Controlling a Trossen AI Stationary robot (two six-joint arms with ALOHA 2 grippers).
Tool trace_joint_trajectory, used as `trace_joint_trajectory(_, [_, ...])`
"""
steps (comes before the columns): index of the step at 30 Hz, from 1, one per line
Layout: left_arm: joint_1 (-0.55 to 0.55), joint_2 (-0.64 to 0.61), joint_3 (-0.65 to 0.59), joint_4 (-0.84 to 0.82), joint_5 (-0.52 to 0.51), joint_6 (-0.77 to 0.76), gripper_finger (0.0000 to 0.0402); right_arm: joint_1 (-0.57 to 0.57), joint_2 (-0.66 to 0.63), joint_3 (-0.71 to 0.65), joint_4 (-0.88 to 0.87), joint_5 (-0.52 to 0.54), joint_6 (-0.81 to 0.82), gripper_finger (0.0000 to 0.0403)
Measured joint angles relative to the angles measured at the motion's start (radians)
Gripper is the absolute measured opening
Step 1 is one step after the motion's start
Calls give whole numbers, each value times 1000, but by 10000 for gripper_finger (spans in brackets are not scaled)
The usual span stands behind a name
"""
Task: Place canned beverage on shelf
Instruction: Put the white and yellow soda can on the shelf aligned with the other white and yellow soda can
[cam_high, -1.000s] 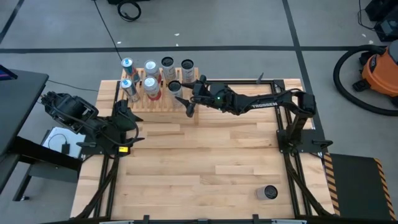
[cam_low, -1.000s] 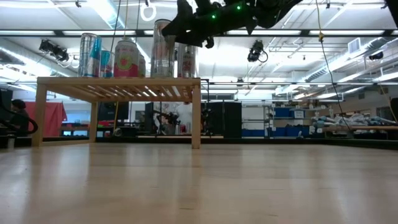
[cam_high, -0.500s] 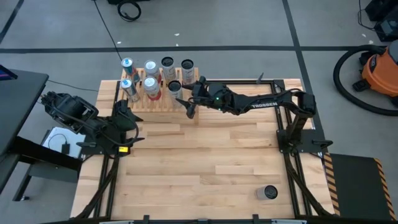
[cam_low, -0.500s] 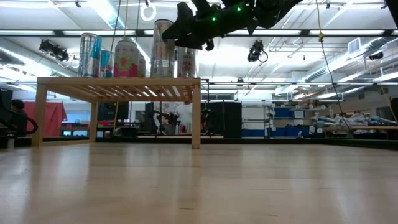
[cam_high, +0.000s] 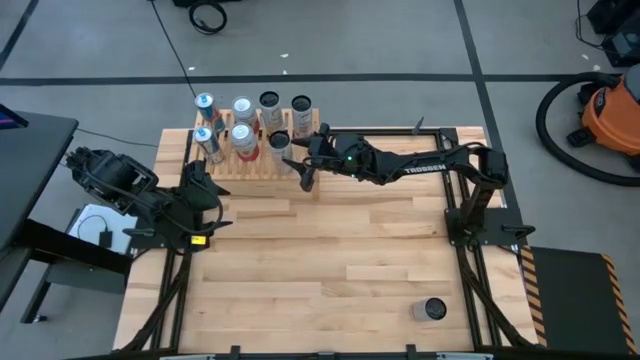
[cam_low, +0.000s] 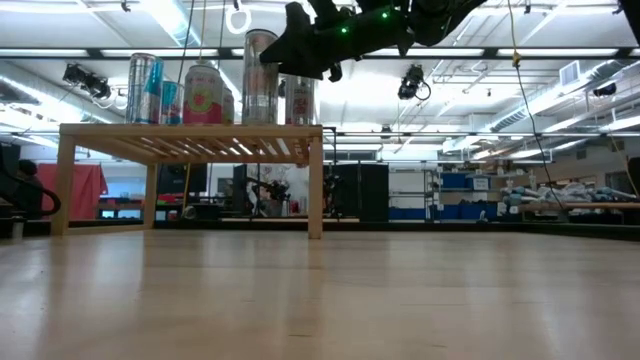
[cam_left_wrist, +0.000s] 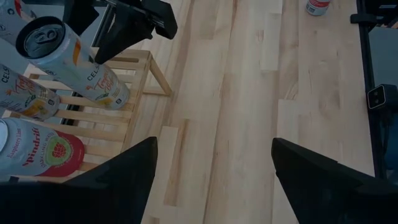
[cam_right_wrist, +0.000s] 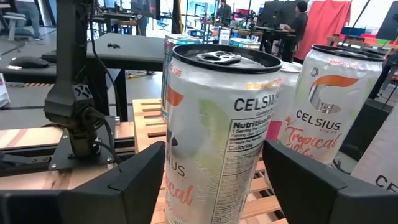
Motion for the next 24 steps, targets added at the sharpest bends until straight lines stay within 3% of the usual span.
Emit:
trace_joint_trajectory(5, [0,0,0,0,0,0,316,0,1,0,2,-3,22,256])
trace_joint_trajectory(24, [0,0,0,0,0,1,316,-7,2,0,-10,-4,54,256])
